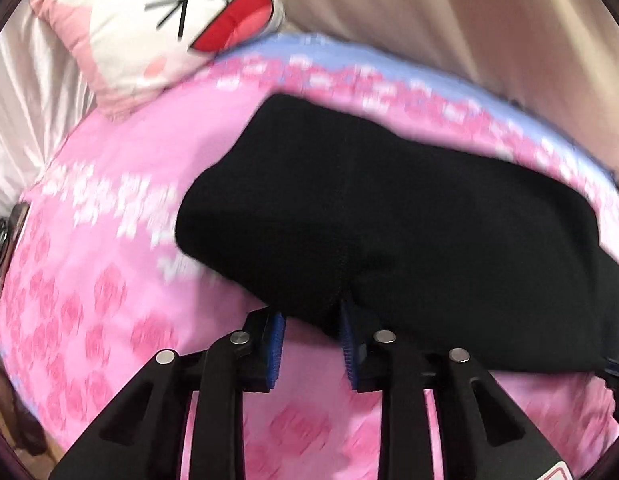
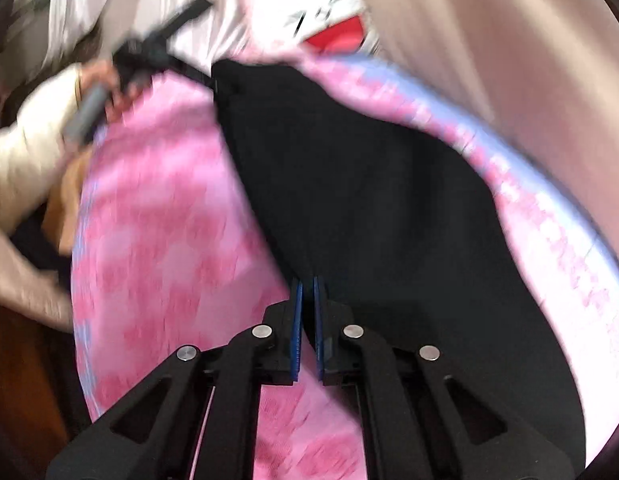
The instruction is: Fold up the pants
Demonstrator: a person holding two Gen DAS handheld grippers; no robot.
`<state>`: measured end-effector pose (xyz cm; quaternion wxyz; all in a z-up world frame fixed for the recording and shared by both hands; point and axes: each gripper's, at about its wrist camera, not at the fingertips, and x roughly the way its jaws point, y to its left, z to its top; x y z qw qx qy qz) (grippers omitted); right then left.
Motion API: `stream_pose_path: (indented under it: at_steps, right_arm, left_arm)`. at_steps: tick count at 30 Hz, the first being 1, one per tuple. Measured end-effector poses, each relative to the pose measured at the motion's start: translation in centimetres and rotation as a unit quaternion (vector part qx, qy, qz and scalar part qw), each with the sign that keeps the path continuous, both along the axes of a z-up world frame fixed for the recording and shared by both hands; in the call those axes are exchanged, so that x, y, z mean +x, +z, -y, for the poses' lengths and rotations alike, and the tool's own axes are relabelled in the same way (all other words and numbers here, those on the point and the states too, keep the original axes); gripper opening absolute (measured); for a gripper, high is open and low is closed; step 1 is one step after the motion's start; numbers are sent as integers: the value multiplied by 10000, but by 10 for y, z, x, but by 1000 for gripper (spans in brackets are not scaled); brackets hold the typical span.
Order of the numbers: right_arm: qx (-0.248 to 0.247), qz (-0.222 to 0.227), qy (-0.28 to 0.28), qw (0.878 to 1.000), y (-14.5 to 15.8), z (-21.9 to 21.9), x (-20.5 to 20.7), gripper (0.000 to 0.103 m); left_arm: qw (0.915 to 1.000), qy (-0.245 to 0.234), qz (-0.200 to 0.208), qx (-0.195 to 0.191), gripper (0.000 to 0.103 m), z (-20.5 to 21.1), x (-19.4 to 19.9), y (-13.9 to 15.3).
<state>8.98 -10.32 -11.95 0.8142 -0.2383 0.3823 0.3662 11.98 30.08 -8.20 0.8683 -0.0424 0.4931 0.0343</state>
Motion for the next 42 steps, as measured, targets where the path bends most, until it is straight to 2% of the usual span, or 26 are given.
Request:
stream_pose_path:
  at_steps: [1, 3, 5, 7, 8, 10, 12, 14, 16, 17, 19, 21, 23, 25, 26, 27, 29, 32, 34, 36, 38, 40, 41, 42]
  right_arm:
    - [115, 77, -20, 9999, -2, 3, -2, 8]
    - [666, -59, -141, 9977, 11, 15, -3, 13]
    - [939, 73, -289, 9951, 29, 28, -2, 19]
    - [1153, 262, -532, 9916, 46, 42, 6, 32]
    - [1256, 357, -689, 9890, 53, 50, 14, 41]
    - [1383, 491, -1072, 9833, 62, 62, 35, 43]
    - [1569, 290, -1351, 9779, 66, 71, 65, 43]
    - [1832, 5, -1524, 9712, 68, 85, 102, 43]
    - [2005, -357, -1658, 9649, 67, 97, 137, 43]
    - [2057, -344, -1862, 9601, 69, 104, 153, 43]
    - [1782, 76, -1965, 9641, 76, 109, 173, 43]
    - [1311, 509, -1702, 9753, 79, 109, 192, 43]
    - [879, 545, -1100, 9885, 72, 104, 208, 44]
    - [493, 600, -425, 9961, 61, 93, 216, 57]
    - [294, 732, -76, 9969, 55, 86, 217, 66]
    - [96, 879, 217, 9958, 48, 80, 216, 70]
    - [-301, 1164, 861, 9890, 36, 63, 213, 74]
    - [-630, 1496, 1794, 9703, 18, 50, 205, 74]
    - [-676, 1400, 2274, 9613, 9, 44, 202, 74]
    - [-455, 1375, 2722, 9513, 10, 41, 197, 74]
    - [-441, 1579, 3022, 9390, 10, 35, 191, 74]
    - [-364, 1838, 3130, 9311, 9, 28, 192, 81]
    - [-293, 1945, 3152, 9284, 7, 23, 195, 91]
    - [-244, 1935, 3208, 9268, 5, 19, 198, 94]
  left_arm:
    - [10000, -6, -58, 35, 32, 0, -4, -6]
    - [9999, 97, 82, 63, 44, -3, -13, -1]
    - [9994, 160, 302, 52, 45, -5, -21, 18]
    - [9954, 473, 709, 444, 45, -8, -29, 50]
    - [9906, 691, 989, 638, 45, -10, -34, 68]
    - [9835, 816, 1386, 831, 45, -8, -35, 93]
    - [9794, 740, 1643, 909, 61, 4, -22, 108]
    - [9824, 501, 1603, 819, 62, 24, -2, 106]
    - [9878, 60, 1384, 707, 62, 57, 27, 89]
    - [9895, -56, 1268, 697, 62, 71, 38, 82]
    - [9928, -462, 980, 505, 62, 110, 56, 60]
    - [9930, -911, 693, 275, 62, 145, 68, 39]
    - [9908, -1209, 566, 203, 62, 165, 69, 26]
    - [9872, -1475, 507, 334, 62, 184, 63, 12]
    - [9858, -1527, 459, 525, 62, 190, 59, 4]
    - [9849, -1548, 398, 672, 62, 192, 57, -4]
    - [9831, -1566, 380, 866, 67, 192, 51, -15]
    - [9815, -1361, 612, 1200, 87, 185, 37, -19]
    - [9850, -1252, 549, 1055, 88, 180, 40, -20]
    - [9892, -1128, 417, 835, 89, 177, 44, -19]
    - [9908, -1011, 342, 829, 97, 173, 51, -22]
    - [9923, -928, 307, 761, 98, 172, 53, -24]
    - [9928, -907, 290, 731, 98, 172, 53, -24]
    - [9930, -894, 272, 724, 98, 172, 53, -24]
